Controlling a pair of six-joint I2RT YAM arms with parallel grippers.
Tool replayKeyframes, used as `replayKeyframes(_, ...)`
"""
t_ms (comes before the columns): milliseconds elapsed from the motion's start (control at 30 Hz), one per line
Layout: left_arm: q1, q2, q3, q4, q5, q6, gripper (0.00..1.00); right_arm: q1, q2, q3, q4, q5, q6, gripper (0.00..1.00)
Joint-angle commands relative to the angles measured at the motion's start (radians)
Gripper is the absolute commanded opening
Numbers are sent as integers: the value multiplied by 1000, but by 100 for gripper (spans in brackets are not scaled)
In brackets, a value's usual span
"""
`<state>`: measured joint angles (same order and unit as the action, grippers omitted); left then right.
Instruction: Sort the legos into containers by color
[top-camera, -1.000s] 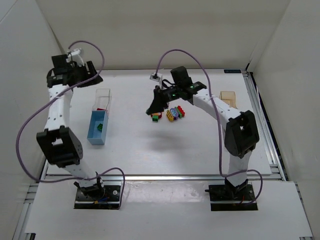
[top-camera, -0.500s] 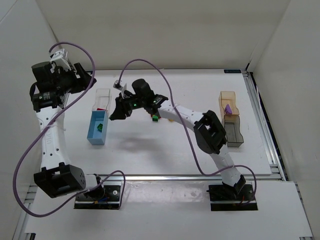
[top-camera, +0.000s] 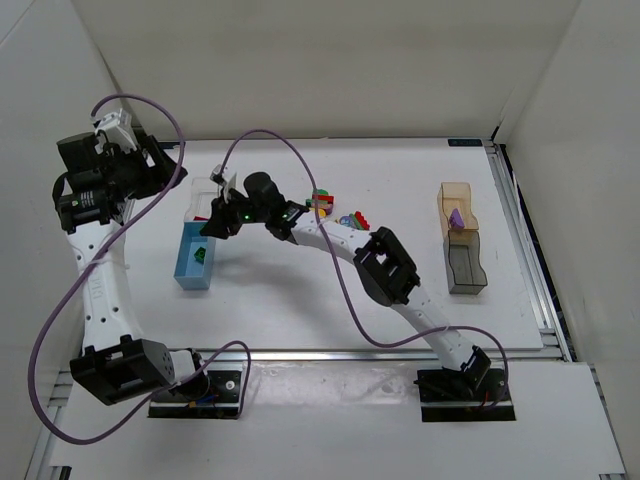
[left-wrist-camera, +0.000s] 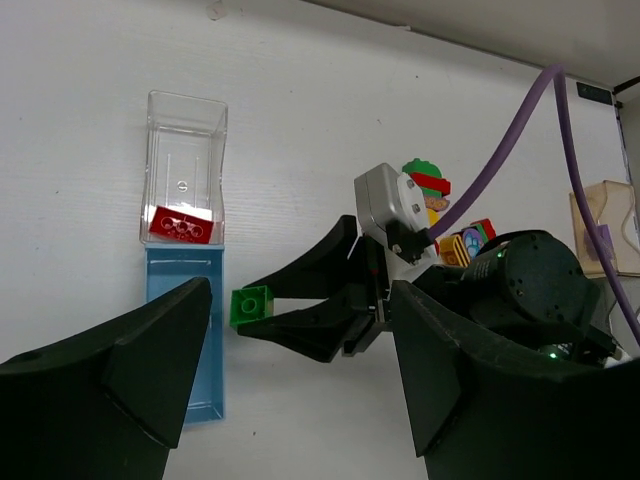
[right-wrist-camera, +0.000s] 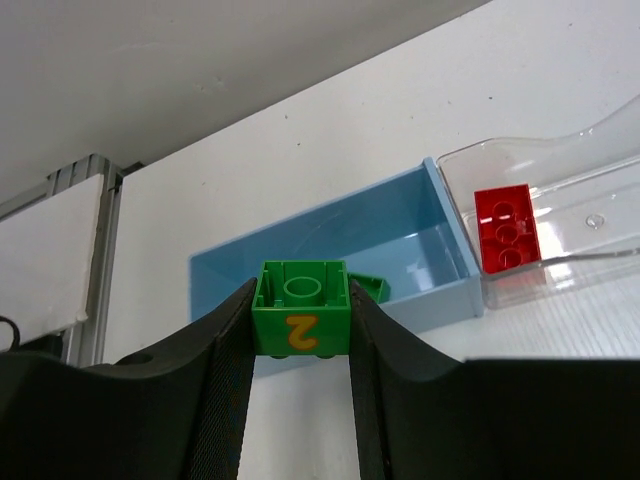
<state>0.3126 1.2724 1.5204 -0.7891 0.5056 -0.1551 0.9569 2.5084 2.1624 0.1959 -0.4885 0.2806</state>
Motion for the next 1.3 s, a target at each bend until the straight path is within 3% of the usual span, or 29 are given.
replayKeyframes(0, 8, -36, 40, -38, -16, 22, 83, 14, 38, 88, 109, 1, -14, 0)
replayKeyframes(367, 17, -45, 40, -47, -32, 31, 83, 57, 159, 244, 50, -59, -58, 1)
replayKeyframes(467, 19, -50, 40, -53, -47, 38, 85, 63, 176, 263, 37, -62, -72, 12)
replayKeyframes(600, 17, -45, 37, -58, -56, 49, 86, 66, 198, 287, 19, -53, -67, 34)
replayKeyframes(733, 17, -39, 38, -55, -50, 51, 86, 65, 199, 290, 7, -47, -89, 42)
replayKeyframes(967, 20, -13, 40, -53, -39, 55, 87, 63, 201, 303, -13, -64, -123, 65)
replayKeyframes(1167, 17, -7, 34, -26, -20, 52, 87, 54, 139, 272, -12, -97, -165, 70)
replayKeyframes(1267, 20, 5, 23, 14, -1, 31, 87, 31, 41, 171, -13, -107, -221, 70)
